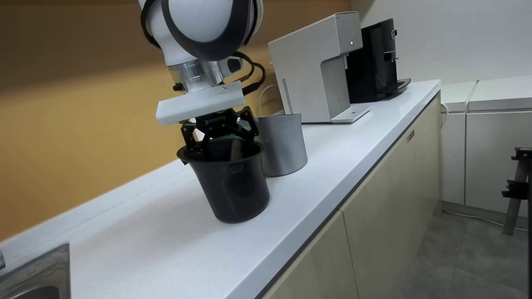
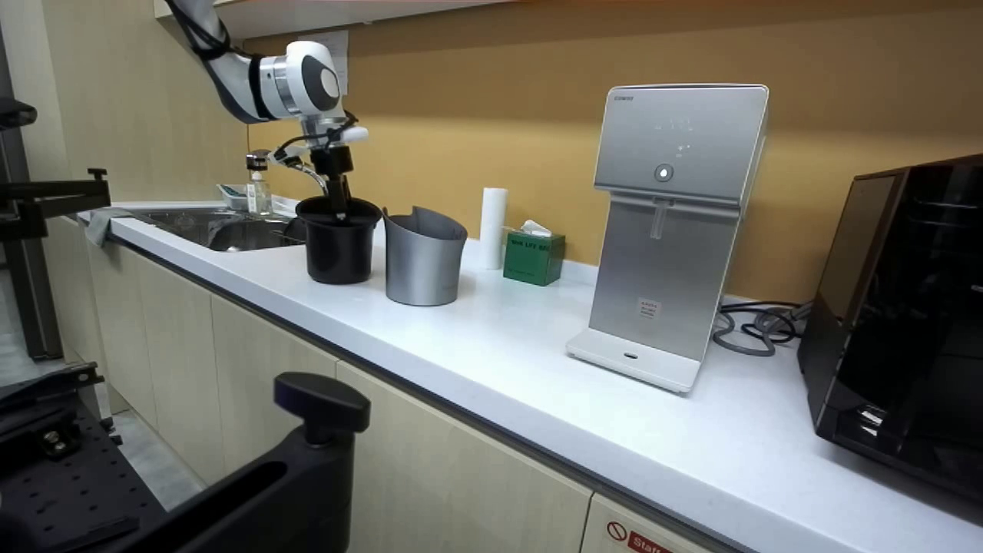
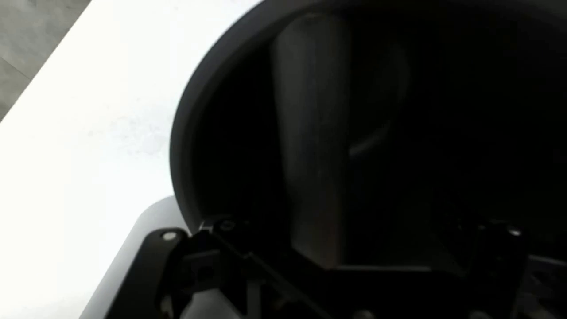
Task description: Put the black thing into the metal bin
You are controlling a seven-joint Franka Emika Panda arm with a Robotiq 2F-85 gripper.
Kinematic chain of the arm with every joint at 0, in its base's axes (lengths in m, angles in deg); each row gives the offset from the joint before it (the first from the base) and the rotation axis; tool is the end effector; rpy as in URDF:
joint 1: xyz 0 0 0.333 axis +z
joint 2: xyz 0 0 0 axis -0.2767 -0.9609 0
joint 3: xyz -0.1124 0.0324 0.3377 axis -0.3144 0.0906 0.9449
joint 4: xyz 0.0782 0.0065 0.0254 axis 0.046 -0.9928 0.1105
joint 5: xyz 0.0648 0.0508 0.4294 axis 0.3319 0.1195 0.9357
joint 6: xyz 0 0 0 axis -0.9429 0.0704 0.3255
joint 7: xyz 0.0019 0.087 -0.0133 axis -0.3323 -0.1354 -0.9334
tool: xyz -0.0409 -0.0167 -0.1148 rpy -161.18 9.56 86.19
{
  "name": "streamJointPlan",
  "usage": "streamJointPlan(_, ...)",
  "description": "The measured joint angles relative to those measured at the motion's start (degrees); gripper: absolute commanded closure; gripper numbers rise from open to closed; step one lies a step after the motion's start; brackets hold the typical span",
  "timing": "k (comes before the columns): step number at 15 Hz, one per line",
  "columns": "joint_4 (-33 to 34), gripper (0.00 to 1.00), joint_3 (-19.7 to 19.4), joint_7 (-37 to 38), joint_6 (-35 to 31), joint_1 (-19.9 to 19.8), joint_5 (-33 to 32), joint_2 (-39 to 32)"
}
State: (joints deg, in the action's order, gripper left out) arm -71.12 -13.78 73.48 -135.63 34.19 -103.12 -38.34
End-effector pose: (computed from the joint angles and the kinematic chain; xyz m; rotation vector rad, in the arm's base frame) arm 0.6316 0.2695 0.3329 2.8926 -1.0778 0.3512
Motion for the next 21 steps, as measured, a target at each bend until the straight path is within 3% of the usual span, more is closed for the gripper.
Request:
streamJointPlan(1,-0.02,0.0,0.01,-0.98,0.07,-0.07,1.01,-0.1)
streamJointPlan(2,-0.03,0.25,0.01,-1.95,0.1,-0.15,2.02,-0.2)
streamJointPlan(4,-0.05,0.32,0.0,-3.52,0.11,-0.37,3.6,-0.28)
streamJointPlan(13,-0.71,0.95,-0.36,-6.53,0.61,-0.95,6.32,0.07)
streamJointPlan(15,-0.89,1.0,-0.35,-7.75,0.81,-1.03,6.95,0.1)
streamJointPlan(21,-0.34,0.98,0.52,-15.14,7.09,-0.73,7.57,1.0)
